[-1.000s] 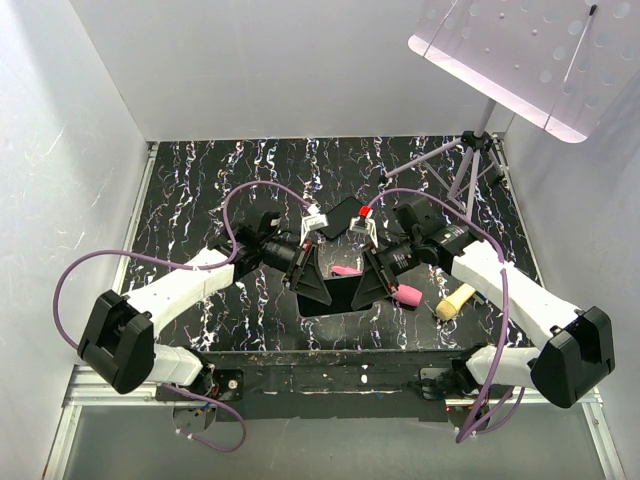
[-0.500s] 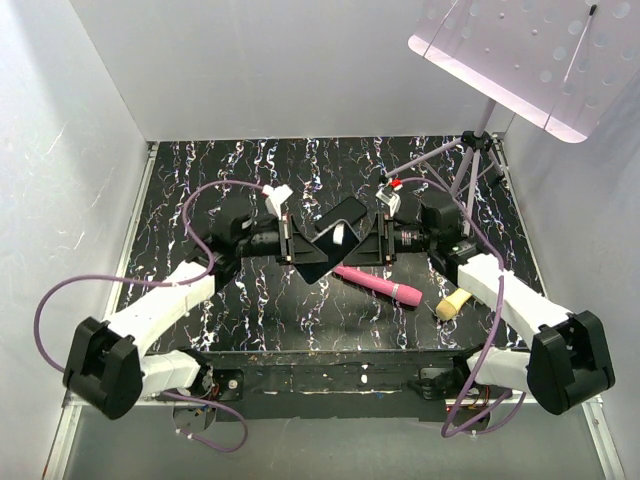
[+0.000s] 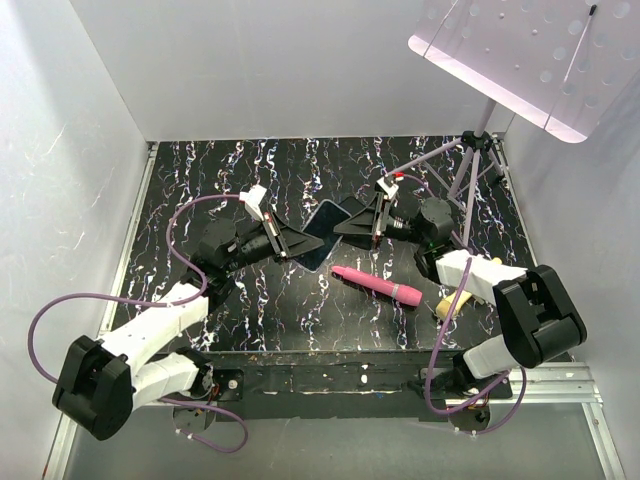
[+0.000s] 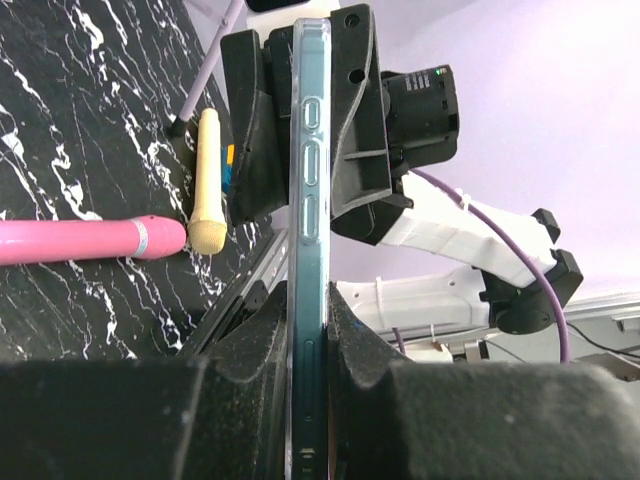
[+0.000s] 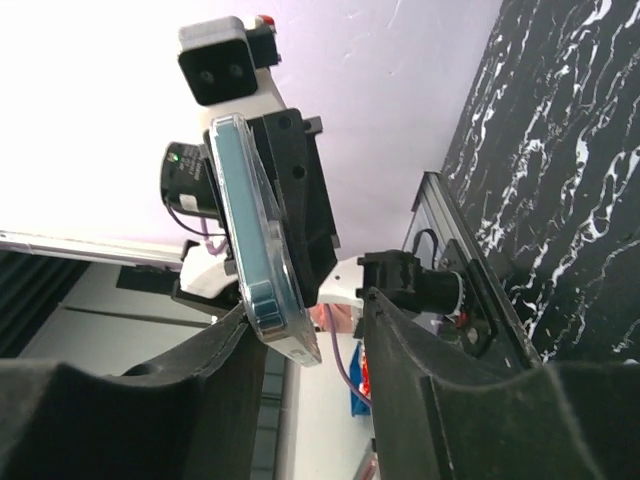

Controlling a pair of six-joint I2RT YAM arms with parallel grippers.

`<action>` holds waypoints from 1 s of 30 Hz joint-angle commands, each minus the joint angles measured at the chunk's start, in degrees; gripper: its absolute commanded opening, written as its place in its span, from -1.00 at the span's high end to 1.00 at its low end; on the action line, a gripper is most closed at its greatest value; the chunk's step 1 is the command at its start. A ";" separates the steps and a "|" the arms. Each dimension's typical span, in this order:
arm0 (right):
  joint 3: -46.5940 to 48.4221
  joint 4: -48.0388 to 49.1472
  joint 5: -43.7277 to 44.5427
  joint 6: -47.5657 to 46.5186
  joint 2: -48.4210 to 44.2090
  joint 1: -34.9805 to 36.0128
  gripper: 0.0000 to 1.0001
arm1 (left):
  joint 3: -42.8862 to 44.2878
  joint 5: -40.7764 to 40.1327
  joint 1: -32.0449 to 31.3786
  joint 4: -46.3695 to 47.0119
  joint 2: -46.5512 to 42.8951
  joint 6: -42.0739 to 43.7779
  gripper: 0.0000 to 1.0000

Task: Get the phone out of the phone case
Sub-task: Adjust the phone.

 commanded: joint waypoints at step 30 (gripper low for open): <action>11.35 13.20 -5.24 5.54 4.14 -4.11 0.97 | 1.26 22.62 10.97 -4.21 -6.17 6.60 0.23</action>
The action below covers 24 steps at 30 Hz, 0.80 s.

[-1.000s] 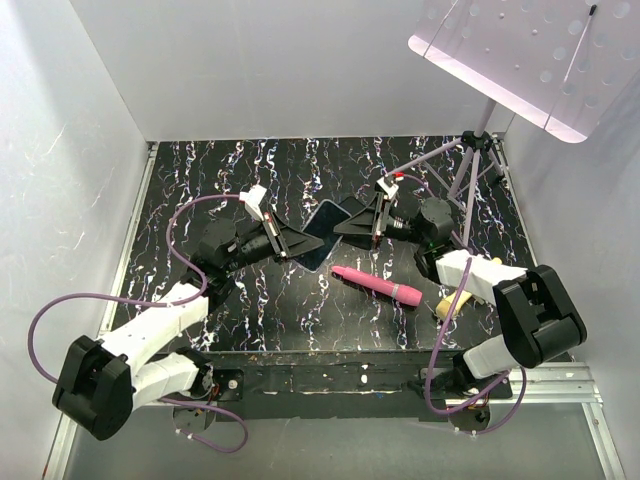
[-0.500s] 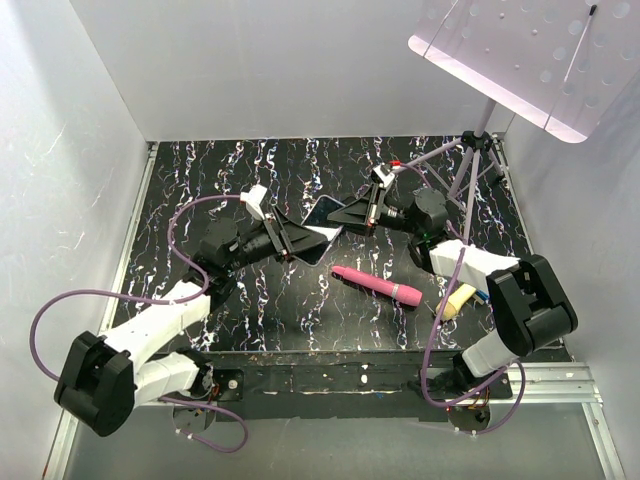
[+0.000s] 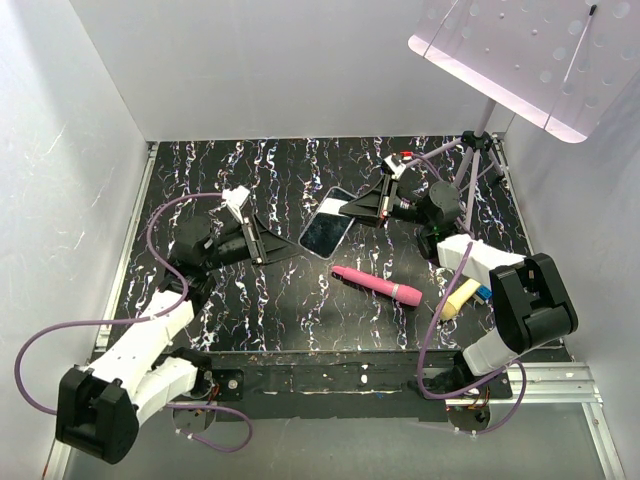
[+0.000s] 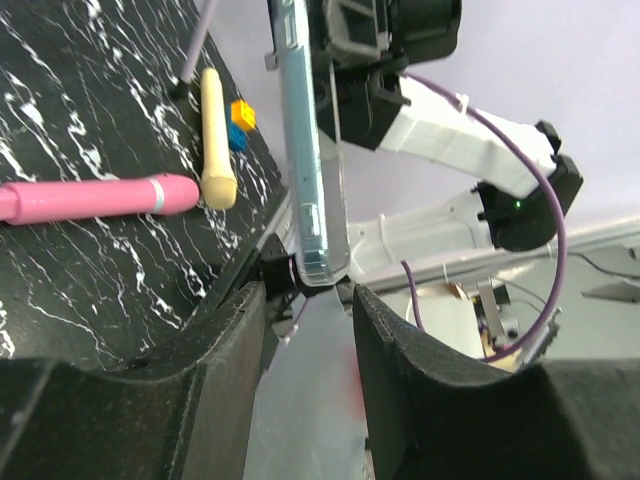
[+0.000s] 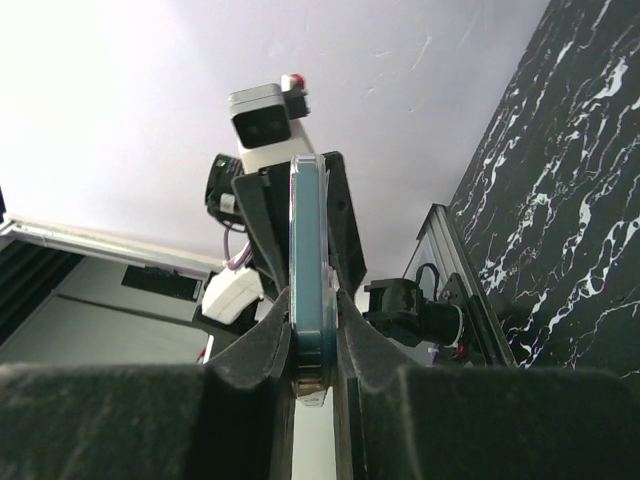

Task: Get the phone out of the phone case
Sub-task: Adjust the phone, then remove the phone case from the phone.

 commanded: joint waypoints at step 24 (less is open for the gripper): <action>5.48 13.45 -4.70 4.70 0.87 -0.02 0.97 | 7.92 16.57 0.11 8.38 10.90 1.36 0.90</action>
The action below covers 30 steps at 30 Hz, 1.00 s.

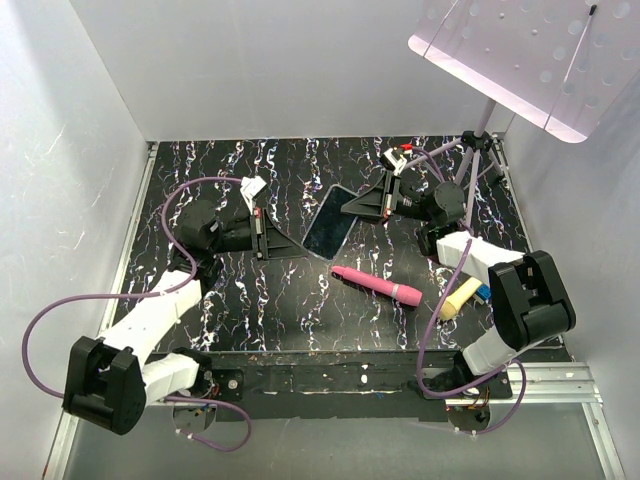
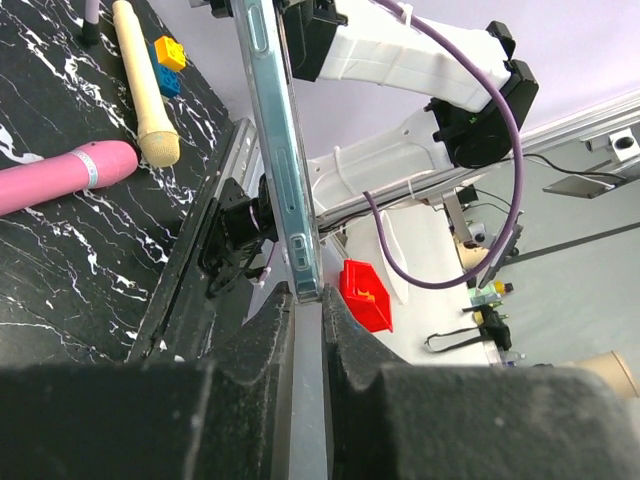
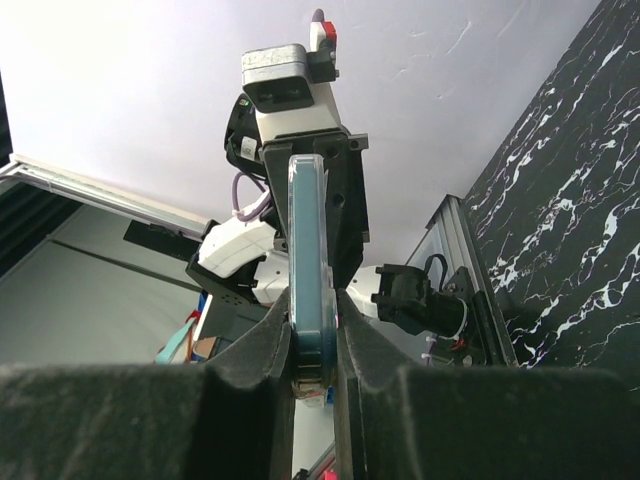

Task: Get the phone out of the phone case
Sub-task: Remove the phone case from the phone.

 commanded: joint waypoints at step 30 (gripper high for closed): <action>26.05 16.37 3.33 32.07 19.90 0.02 0.97 | 9.18 -8.05 4.65 58.80 34.69 -32.40 1.00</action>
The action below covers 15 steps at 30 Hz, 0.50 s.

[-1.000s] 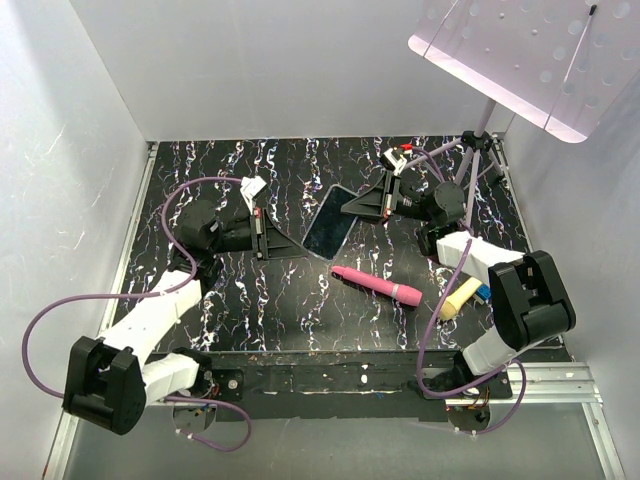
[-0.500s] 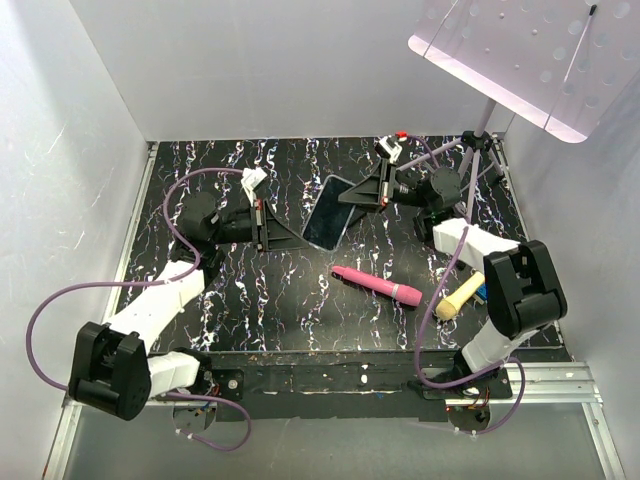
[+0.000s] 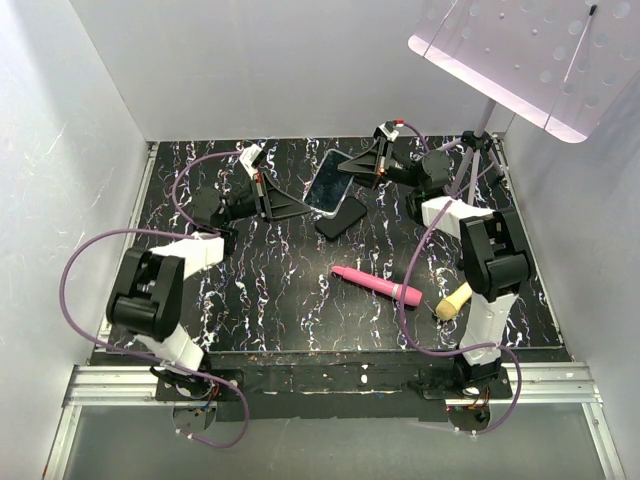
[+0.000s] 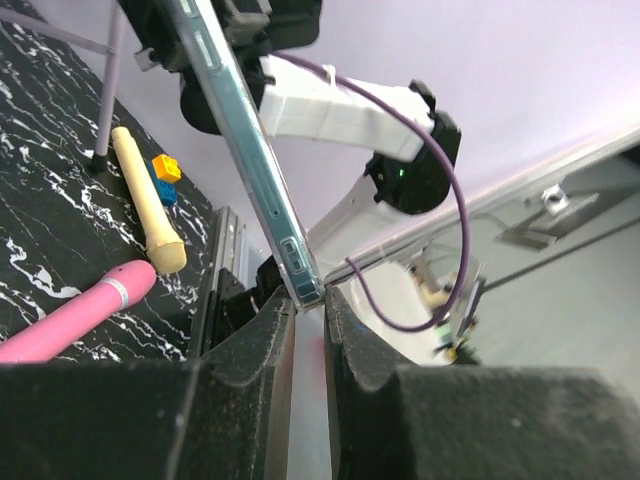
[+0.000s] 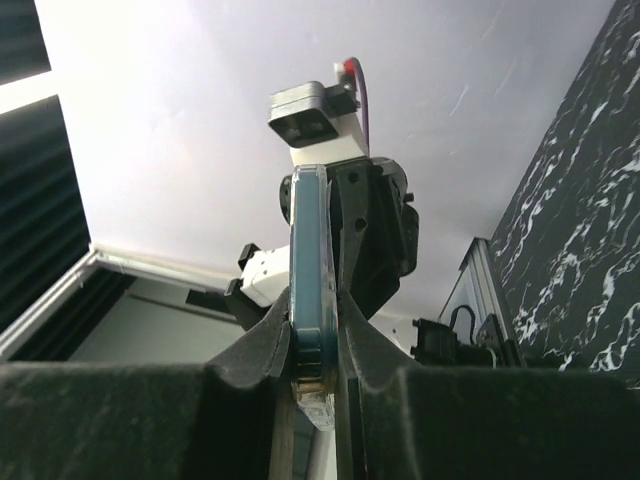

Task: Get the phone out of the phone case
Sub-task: Remove the phone case from the phone.

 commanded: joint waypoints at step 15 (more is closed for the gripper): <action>12.05 14.50 11.63 23.58 5.00 3.95 0.97 | 0.04 -8.82 -0.88 19.21 3.99 -12.86 1.00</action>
